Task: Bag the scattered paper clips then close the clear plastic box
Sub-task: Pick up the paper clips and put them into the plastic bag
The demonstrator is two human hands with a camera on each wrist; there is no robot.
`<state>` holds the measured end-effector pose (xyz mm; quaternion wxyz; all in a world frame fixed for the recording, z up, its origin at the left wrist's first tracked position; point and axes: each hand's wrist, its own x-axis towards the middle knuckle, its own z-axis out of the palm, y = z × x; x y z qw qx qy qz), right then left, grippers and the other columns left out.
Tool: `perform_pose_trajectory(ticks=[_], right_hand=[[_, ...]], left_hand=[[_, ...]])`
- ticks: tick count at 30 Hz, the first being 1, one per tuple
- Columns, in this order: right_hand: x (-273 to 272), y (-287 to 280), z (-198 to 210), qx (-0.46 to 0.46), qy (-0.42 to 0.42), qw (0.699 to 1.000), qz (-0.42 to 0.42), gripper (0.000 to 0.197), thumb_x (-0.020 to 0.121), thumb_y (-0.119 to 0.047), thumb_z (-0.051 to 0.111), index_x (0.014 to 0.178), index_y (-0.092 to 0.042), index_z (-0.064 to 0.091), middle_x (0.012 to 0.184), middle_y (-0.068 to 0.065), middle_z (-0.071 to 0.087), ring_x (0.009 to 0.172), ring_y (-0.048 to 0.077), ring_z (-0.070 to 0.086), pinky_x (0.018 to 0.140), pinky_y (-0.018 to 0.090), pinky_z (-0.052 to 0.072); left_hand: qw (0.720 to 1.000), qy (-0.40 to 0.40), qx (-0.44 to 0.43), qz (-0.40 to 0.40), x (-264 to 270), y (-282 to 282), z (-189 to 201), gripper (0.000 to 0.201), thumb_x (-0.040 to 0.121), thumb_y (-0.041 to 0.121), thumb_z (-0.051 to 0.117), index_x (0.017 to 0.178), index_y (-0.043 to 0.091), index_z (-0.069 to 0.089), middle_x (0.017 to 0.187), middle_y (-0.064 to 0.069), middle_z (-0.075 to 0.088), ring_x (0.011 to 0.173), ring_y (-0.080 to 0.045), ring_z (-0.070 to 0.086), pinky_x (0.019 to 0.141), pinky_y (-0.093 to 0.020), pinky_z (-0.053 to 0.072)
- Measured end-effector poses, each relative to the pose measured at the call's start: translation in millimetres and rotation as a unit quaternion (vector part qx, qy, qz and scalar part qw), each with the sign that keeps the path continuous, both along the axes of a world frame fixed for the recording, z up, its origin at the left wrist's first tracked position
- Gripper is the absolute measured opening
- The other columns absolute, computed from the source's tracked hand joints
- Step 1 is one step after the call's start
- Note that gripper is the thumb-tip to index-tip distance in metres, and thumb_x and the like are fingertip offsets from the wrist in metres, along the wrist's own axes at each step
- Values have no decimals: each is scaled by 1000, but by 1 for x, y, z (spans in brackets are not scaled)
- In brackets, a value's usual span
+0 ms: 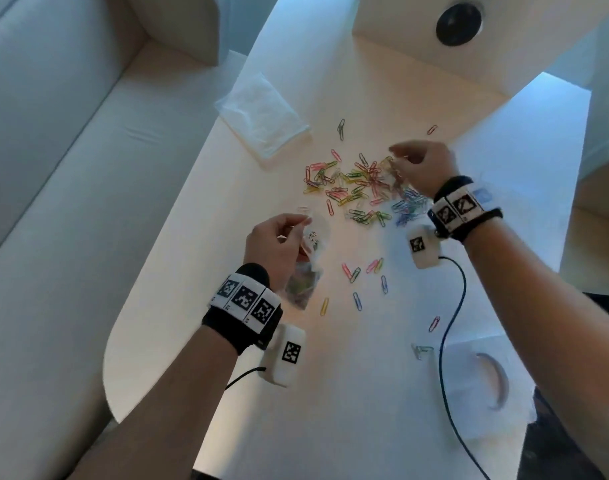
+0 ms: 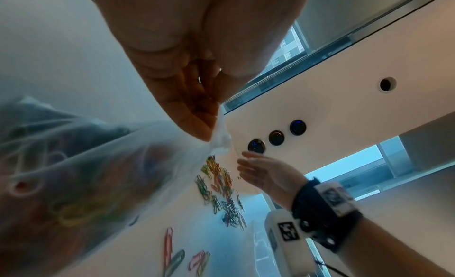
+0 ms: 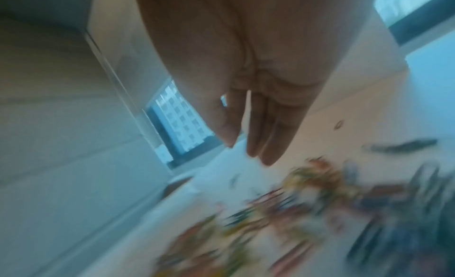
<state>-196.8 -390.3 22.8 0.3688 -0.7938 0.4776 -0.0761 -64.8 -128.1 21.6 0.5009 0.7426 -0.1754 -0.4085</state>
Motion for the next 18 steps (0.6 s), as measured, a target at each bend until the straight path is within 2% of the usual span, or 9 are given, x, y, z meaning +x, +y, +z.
perform_pose_trajectory(ticks=[2, 4, 5, 9, 11, 13, 15, 16, 18], right_hand=[[6, -53, -18, -85, 95, 991, -36, 46, 90, -32, 61, 133, -17, 56, 135, 9, 56, 121, 25, 55, 106, 39, 43], [12, -91, -33, -80, 158, 983, -50, 58, 93, -39, 56, 143, -13, 43, 148, 13, 41, 133, 31, 43, 111, 40, 35], [15, -104, -40, -69, 187, 979, -50, 57, 95, -40, 51, 144, -12, 39, 150, 13, 37, 135, 33, 40, 111, 41, 33], [26, -117, -52, -95, 282, 954, 24, 40, 100, -25, 35, 130, -1, 47, 134, 26, 49, 121, 41, 49, 97, 44, 41], [29, -102, -45, -119, 303, 943, 74, 34, 100, -17, 31, 125, 1, 47, 125, 25, 53, 112, 42, 53, 87, 45, 43], [26, -80, -38, -123, 300, 938, 121, 32, 101, -19, 27, 119, 0, 46, 116, 21, 55, 103, 38, 55, 80, 42, 41], [19, -59, -39, -128, 283, 934, 176, 33, 100, -26, 26, 108, -4, 49, 112, 18, 55, 92, 32, 53, 77, 40, 41], [15, -50, -41, -126, 273, 933, 198, 32, 98, -29, 31, 108, -6, 51, 113, 17, 54, 93, 30, 52, 78, 39, 41], [6, -33, -47, -115, 275, 926, 230, 38, 93, -30, 47, 127, -13, 49, 124, 15, 48, 107, 33, 52, 88, 41, 47]], left_hand=[[1000, 1, -9, 15, 6, -1, -2, 17, 95, 15, 59, 95, 27, 71, 89, -1, 73, 82, -21, 73, 69, -40, 62], [1000, 3, -12, 24, 10, -2, -4, 17, 95, 15, 58, 97, 26, 71, 88, -2, 73, 82, -20, 73, 69, -38, 62], [1000, 6, -12, 24, 10, -3, -5, 17, 95, 15, 58, 96, 26, 71, 89, -3, 73, 83, -20, 73, 69, -38, 62], [1000, 3, -13, 14, 10, -3, -5, 16, 94, 15, 59, 98, 24, 72, 94, -5, 73, 84, -22, 72, 67, -37, 62], [1000, -5, -10, 7, 10, -3, -4, 15, 94, 16, 59, 101, 21, 72, 95, -5, 72, 84, -22, 72, 67, -37, 62], [1000, -14, -7, -1, 10, -3, -4, 16, 95, 16, 58, 103, 21, 72, 97, -5, 72, 85, -21, 72, 67, -38, 62], [1000, -21, -4, -5, 8, -3, -4, 18, 95, 16, 58, 104, 20, 72, 97, -4, 72, 88, -21, 72, 68, -39, 63], [1000, -22, -2, -5, 7, -3, -4, 18, 95, 16, 58, 104, 20, 72, 96, -3, 72, 88, -21, 71, 68, -40, 63], [1000, -26, 0, -6, 3, -3, -5, 18, 94, 16, 58, 102, 23, 73, 95, -2, 73, 89, -21, 71, 71, -41, 62]])
